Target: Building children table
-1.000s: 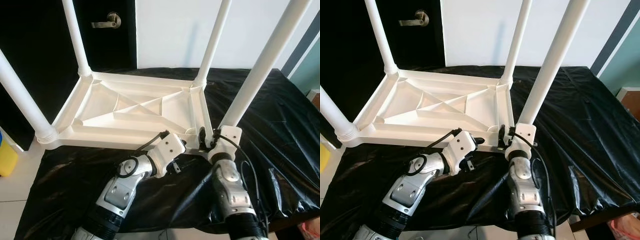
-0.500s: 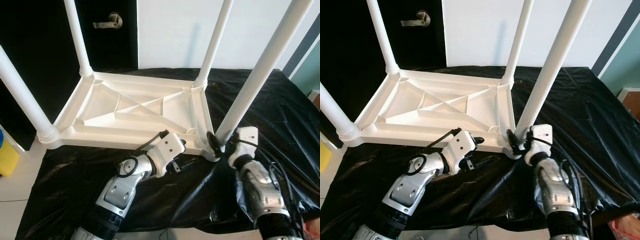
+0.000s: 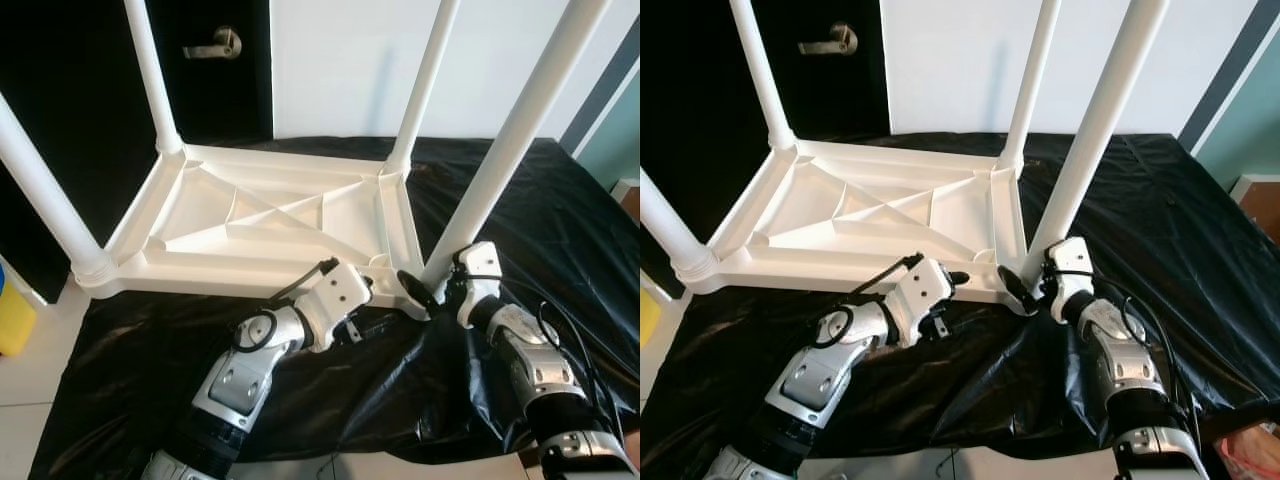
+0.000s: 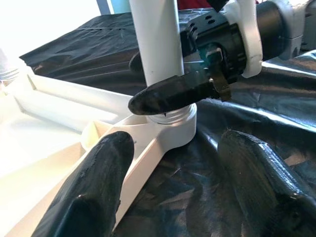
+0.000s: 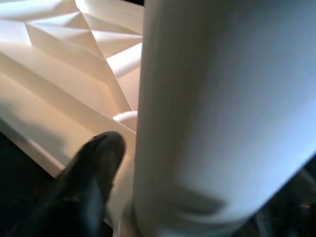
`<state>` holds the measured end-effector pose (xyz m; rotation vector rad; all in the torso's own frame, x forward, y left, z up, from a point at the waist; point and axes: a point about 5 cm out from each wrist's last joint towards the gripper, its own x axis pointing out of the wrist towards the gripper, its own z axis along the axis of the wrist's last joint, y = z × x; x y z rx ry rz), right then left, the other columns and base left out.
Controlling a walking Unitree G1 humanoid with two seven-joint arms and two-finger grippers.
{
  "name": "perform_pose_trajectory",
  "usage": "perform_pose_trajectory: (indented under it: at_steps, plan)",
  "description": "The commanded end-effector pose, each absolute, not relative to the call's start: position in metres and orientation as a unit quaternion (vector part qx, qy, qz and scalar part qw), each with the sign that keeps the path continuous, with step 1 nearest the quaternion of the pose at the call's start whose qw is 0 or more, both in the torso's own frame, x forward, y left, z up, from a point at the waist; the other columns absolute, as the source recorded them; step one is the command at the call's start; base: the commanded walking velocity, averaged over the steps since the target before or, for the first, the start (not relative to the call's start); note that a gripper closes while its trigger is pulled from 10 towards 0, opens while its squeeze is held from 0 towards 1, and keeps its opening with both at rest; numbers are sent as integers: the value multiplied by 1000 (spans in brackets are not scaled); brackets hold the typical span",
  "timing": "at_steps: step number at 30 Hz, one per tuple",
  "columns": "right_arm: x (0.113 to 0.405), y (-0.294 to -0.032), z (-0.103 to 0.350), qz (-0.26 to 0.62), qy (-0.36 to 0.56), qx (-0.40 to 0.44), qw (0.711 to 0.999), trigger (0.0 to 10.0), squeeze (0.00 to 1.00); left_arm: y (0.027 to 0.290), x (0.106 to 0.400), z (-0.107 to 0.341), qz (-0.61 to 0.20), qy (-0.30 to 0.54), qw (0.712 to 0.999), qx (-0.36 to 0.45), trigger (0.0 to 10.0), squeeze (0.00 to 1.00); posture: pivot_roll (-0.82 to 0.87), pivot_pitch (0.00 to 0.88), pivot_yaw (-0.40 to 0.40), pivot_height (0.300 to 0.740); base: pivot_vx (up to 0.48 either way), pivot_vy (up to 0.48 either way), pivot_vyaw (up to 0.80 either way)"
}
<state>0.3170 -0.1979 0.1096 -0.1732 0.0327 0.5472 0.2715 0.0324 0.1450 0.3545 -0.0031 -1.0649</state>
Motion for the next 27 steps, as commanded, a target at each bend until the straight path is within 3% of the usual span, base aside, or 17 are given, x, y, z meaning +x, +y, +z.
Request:
perform_pose_trajectory:
  at_steps: [1,14,15,18,19,27]
  plan:
    - [318,-194,107,285,26,-98,953,0,0,33,275,145,-480,-6,860,172,10000,0,22,0,-76,740,0,0,0]
    - [315,-199,93,290,50,-111,949,0,0,35,274,145,-475,-5,864,171,10000,0,25,0,-74,740,0,0,0]
    - [315,-201,93,281,51,-110,952,4941,0,35,275,146,-475,-5,863,170,10000,0,24,0,-73,740,0,0,0]
    - [315,-202,92,276,52,-110,953,4941,0,35,275,146,-475,-5,863,170,10000,0,24,0,-73,740,0,0,0]
    - [318,-209,88,223,63,-119,965,10000,0,35,275,146,-476,-5,863,171,10000,0,22,0,-69,740,0,0,0]
    - [317,-213,82,138,69,-104,982,10000,0,35,274,146,-477,-4,862,171,10000,0,22,0,-68,740,0,0,0]
